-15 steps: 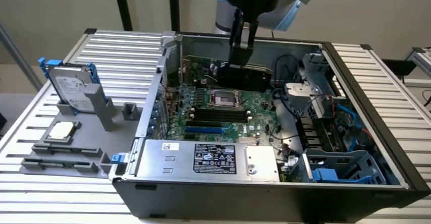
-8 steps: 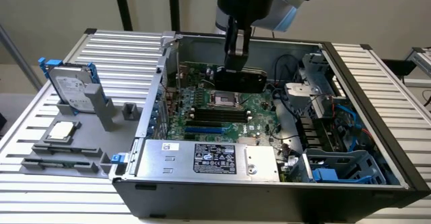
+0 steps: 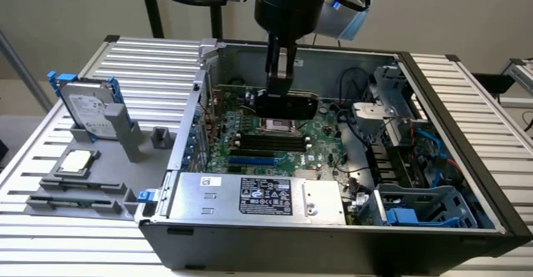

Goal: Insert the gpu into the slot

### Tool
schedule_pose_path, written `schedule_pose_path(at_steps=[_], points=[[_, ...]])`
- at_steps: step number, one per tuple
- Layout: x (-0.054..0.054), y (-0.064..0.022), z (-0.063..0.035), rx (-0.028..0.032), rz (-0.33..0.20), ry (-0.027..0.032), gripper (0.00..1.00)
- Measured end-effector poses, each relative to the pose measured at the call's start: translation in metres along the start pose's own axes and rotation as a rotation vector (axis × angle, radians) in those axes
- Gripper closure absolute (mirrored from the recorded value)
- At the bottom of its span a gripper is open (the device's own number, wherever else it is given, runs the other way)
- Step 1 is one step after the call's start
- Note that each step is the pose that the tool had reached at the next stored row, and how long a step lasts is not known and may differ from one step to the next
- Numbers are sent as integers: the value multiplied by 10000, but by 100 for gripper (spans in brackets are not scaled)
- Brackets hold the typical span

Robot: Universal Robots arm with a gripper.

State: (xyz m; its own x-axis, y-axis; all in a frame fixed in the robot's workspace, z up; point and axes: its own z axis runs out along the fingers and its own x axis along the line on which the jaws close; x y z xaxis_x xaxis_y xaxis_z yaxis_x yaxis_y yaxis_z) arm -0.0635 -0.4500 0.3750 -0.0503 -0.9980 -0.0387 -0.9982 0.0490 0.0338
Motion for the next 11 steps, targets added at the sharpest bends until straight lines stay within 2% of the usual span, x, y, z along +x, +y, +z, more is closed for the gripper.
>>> schedule_pose_path(at_steps=[11], points=[[8,-6,200,-3,-63,1,74]])
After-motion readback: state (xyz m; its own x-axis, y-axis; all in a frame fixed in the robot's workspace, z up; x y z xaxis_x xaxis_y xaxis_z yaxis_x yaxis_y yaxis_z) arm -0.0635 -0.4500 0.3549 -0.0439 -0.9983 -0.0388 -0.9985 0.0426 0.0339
